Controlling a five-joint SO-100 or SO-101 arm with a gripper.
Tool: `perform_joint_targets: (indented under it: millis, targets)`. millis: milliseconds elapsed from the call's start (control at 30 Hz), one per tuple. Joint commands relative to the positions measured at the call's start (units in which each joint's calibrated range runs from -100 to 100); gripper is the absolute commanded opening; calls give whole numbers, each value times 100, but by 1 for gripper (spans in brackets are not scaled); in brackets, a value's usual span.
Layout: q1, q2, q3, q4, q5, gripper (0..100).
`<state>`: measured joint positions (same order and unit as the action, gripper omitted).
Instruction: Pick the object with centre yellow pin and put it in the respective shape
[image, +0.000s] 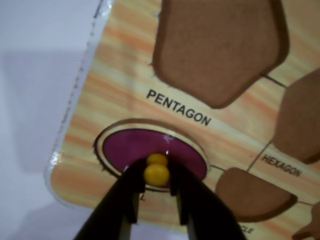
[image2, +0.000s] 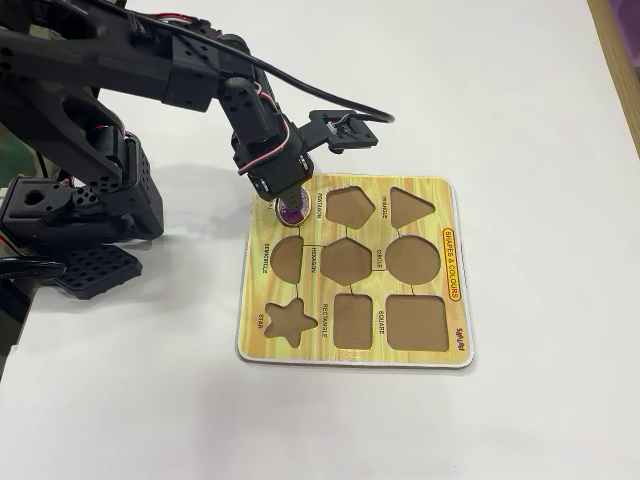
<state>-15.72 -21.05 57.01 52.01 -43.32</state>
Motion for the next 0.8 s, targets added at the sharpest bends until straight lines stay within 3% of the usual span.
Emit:
perform_joint_targets:
  millis: [0,233,367,467,767]
  targets:
    - [-79,-21,-117,10,-14,1]
    - [-225,-104,198,10,-360,2]
    - [-489,-104,189,-67,-354,15]
    - [-509,-104,198,-67,-354,19]
    - [-499,-707,198,-76,-365,20]
